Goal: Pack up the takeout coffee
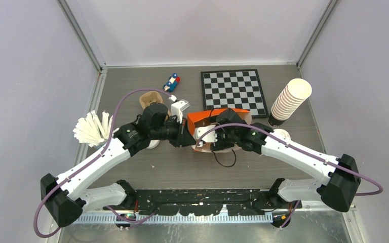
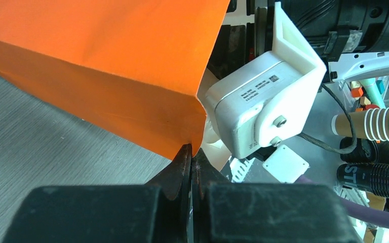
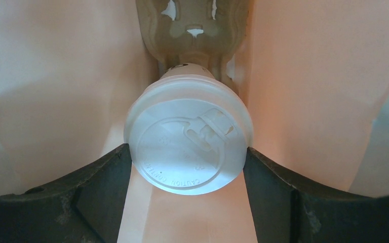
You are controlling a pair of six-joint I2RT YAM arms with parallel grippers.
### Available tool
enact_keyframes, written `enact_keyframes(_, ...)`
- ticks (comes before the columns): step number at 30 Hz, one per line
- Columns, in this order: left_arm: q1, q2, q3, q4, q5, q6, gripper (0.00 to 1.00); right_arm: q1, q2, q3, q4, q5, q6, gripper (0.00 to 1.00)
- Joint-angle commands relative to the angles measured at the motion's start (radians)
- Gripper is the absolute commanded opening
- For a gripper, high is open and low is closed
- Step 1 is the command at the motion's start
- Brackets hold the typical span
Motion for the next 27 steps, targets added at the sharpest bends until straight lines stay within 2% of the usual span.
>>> enact_keyframes(1,0.002,-0.038,0.008,0.007,0.029,-0.01,0.0,-0.001,0.007,-0.035,0.1,0.042,-0.018,0.57)
enact_keyframes(10,0.002,-0.041,0.004,-0.002,0.033,-0.016,0.0,0.002,-0.052,-0.074,0.16,0.075,-0.013,0.57)
enact_keyframes(15,0.002,-0.046,0.004,-0.011,0.046,-0.007,0.0,0.009,-0.075,0.04,-0.005,0.009,0.025,0.57)
enact_keyframes(19,0.002,-0.048,0.001,-0.01,0.083,-0.005,0.0,0.026,-0.108,0.066,-0.114,-0.008,0.025,0.57)
enact_keyframes(27,0.002,-0.047,-0.008,-0.013,0.119,0.005,0.0,0.076,-0.12,0.075,-0.196,-0.01,0.049,0.57)
